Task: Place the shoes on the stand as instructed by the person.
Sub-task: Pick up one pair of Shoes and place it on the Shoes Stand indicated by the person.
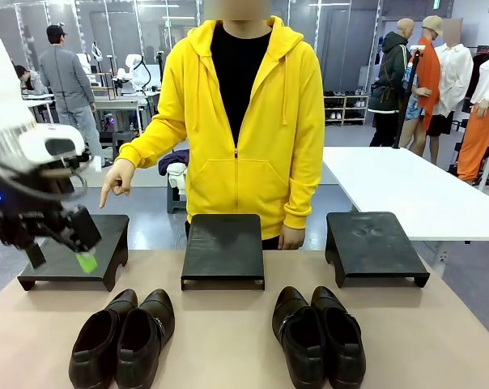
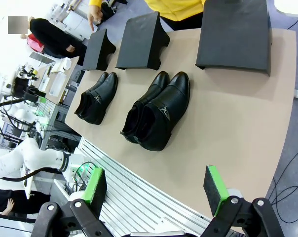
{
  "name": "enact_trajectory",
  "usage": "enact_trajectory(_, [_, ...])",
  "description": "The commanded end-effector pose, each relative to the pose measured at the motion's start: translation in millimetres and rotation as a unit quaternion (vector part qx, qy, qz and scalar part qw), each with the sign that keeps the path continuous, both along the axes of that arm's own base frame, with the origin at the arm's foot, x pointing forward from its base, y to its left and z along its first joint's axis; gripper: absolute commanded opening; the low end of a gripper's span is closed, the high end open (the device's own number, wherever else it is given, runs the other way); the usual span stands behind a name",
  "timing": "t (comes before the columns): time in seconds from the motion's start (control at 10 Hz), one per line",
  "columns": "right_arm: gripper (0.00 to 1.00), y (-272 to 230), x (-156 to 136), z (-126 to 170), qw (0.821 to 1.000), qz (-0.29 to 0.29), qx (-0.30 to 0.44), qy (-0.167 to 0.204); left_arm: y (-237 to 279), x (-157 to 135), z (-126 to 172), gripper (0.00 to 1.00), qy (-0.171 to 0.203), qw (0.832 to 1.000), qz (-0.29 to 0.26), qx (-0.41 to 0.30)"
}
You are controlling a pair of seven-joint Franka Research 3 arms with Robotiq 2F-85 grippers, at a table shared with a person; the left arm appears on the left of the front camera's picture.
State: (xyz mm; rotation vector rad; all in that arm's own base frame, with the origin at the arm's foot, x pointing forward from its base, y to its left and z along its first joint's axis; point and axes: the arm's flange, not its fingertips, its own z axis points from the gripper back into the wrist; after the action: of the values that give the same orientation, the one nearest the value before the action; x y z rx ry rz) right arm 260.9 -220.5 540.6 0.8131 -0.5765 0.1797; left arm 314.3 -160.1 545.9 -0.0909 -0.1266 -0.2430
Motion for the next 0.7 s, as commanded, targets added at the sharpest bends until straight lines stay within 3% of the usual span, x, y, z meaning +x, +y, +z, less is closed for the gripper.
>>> enact_trajectory(0.0, [1.00, -0.7, -1.0, -0.4, 1.000, 0.003, 0.002, -0.005, -13.2, -5.6, -36.7, 1.00, -0.019, 0.999, 0.024, 0.010])
enact_trajectory(0.3, [1.00, -0.7, -1.0, -0.4, 1.000, 0.003, 0.002, -0.005, -17.9, -7.1, -76.8, 1.00, -0.023, 0.998, 0.064, 0.017])
enact_trajectory(0.4, [1.00, -0.7, -1.0, -0.4, 1.000, 0.003, 0.002, -0.005, -17.9, -8.7, -75.1, 1.00, -0.007, 0.999, 0.039, 0.003])
enact_trajectory(0.6, [1.00, -0.7, -1.0, -0.4, 1.000, 0.003, 0.002, -0.005, -12.2, -7.9, -72.1, 1.00, -0.011, 0.999, 0.041, 0.009])
